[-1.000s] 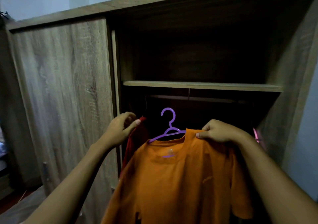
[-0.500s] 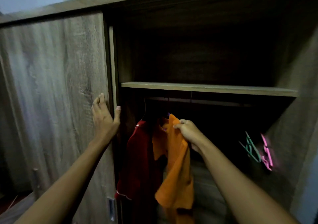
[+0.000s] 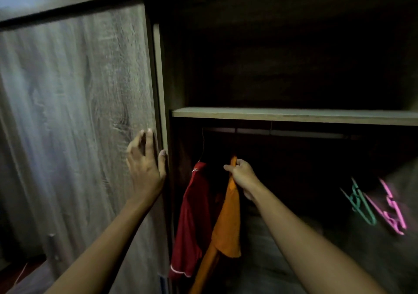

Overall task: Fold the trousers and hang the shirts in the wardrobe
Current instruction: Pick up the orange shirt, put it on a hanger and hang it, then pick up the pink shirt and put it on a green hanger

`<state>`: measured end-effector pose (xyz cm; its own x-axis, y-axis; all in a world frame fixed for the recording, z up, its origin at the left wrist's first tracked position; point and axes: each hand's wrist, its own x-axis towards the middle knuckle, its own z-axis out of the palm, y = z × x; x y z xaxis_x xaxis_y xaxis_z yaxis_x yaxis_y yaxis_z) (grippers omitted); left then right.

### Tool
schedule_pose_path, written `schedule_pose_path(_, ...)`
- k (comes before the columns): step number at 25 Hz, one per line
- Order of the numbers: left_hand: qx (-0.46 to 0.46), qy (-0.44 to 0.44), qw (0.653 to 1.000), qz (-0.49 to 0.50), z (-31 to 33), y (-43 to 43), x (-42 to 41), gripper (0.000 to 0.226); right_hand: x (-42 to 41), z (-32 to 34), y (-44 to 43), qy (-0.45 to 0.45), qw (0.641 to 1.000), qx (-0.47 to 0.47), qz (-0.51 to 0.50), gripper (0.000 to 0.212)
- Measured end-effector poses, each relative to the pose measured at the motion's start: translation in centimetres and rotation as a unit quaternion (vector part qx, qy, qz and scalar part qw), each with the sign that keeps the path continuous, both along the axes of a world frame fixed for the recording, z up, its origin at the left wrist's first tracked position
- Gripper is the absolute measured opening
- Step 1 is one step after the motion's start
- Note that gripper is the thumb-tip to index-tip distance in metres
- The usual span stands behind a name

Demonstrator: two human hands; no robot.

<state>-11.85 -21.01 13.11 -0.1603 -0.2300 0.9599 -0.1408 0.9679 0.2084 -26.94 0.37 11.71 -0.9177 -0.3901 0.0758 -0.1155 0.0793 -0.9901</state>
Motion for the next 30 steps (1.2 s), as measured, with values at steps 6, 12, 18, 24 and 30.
schedule_pose_path(6, 0.001, -0.033, 0.998, -0.045, -0.1, -1.5, 1.4, 0.063, 3.0, -0.6, -2.7, 0.116, 0.987, 0.069, -0.086, 0.049)
schedule_pose_path(12, 0.025, -0.081, 0.989, -0.125, -2.6, -7.4, 7.0, 0.041, 14.0, 1.0, -9.8, 0.205, 0.969, -0.109, 0.085, 0.014)
schedule_pose_path(18, 0.137, -0.206, 0.969, -0.005, -13.5, -20.4, 18.7, 0.035, 21.6, -8.1, -26.0, 0.159, 0.950, 0.036, 0.268, 0.024)
schedule_pose_path(24, 0.369, -0.354, 0.843, 0.165, -30.4, -29.7, 32.4, 0.035, 26.2, -21.9, -38.6, 0.140, 0.899, 0.230, 0.345, 0.020)
schedule_pose_path(30, 0.522, -0.331, 0.751, 0.234, -37.5, -31.1, 35.8, 0.042, 27.0, -30.7, -44.6, 0.143, 0.847, 0.414, 0.302, 0.031)
